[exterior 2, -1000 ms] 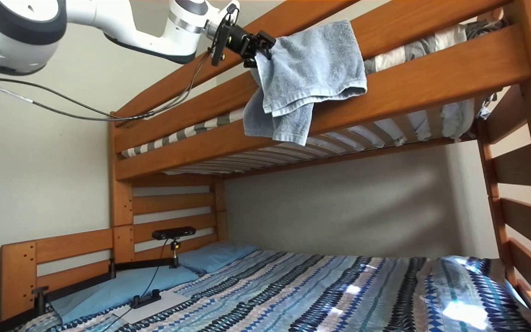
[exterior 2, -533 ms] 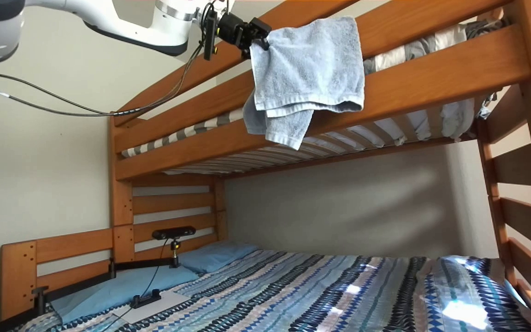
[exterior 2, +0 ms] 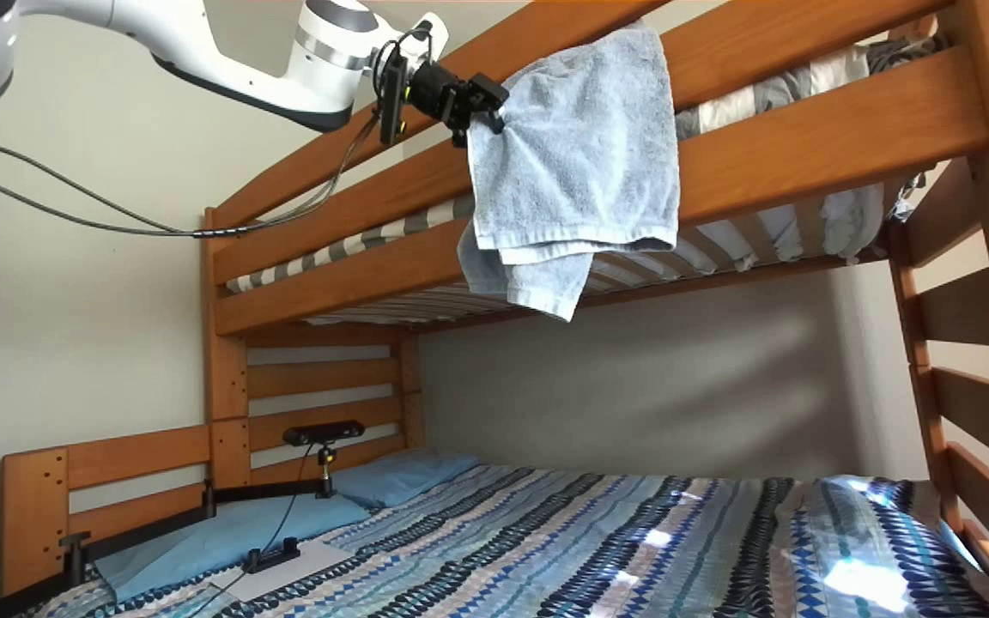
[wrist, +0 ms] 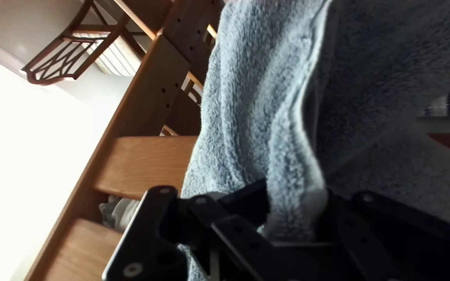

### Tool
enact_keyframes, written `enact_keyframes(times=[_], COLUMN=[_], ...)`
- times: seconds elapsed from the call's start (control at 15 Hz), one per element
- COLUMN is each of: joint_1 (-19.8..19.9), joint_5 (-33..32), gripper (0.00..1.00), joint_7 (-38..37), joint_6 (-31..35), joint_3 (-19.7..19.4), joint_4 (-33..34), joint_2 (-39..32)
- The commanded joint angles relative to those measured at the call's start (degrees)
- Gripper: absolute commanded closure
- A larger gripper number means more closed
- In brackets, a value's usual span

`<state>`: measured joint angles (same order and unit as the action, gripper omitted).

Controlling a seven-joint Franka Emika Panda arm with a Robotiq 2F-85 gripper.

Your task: Pick up the towel from the top of the bed and put it on the bed

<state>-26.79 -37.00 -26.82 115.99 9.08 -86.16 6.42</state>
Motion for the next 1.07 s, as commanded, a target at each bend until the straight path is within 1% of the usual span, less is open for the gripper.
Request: enact_keyframes(times=[0.0, 0.33, 0.53, 0.73, 1.0], joint_1=[4.64, 8.18, 8.75, 8.42, 7.7], joint_5=[1.18, 1.57, 2.78, 7.08, 14.06], gripper=[0.97, 0.97, 0.97, 0.97, 0.97], joint_7=[2.47, 3.43, 7.25, 12.12, 20.27], joint_6=[3.25, 3.83, 3.78, 5.34, 9.44], joint_3=[4.6, 6.56, 7.2, 7.54, 8.57], joint_4=[-5.97, -11.39, -12.56, -14.49, -16.01], joint_2=[1.61, 2.62, 1.6, -0.16, -4.85])
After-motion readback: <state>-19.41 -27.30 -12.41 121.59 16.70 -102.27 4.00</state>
